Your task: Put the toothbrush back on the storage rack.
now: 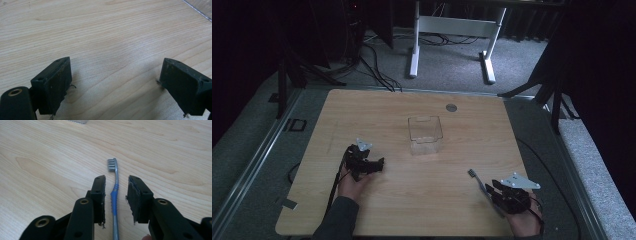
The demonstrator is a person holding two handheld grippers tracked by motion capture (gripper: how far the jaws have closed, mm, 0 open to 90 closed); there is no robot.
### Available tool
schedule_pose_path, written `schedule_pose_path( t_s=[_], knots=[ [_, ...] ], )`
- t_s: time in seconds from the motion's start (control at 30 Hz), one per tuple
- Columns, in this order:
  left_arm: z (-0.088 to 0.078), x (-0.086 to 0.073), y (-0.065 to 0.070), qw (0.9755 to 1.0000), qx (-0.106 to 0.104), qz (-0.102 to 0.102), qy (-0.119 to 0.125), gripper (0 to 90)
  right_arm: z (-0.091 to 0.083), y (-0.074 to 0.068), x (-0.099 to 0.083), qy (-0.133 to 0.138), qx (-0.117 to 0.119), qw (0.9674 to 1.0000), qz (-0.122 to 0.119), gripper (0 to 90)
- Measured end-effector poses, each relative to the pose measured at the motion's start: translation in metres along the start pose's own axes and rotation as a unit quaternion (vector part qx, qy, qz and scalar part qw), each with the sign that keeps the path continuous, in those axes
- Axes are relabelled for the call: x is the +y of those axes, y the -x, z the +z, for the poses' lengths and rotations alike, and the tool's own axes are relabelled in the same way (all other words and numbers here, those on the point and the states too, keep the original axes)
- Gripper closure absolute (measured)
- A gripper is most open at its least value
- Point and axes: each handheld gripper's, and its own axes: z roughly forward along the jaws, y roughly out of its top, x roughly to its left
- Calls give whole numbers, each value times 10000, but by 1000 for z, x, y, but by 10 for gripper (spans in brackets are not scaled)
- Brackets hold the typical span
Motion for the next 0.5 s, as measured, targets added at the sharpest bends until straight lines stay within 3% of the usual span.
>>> schedule_pose_path(
  t_s=[0.23,0.5],
  knots=[
    [0,0,0,10000,2,0,1,108,-1,-1,6,-125,-10,9999,-75,628],
    [0,0,0,10000,0,-1,1,108,-2,4,13,-216,-53,9998,12,629]
  ],
)
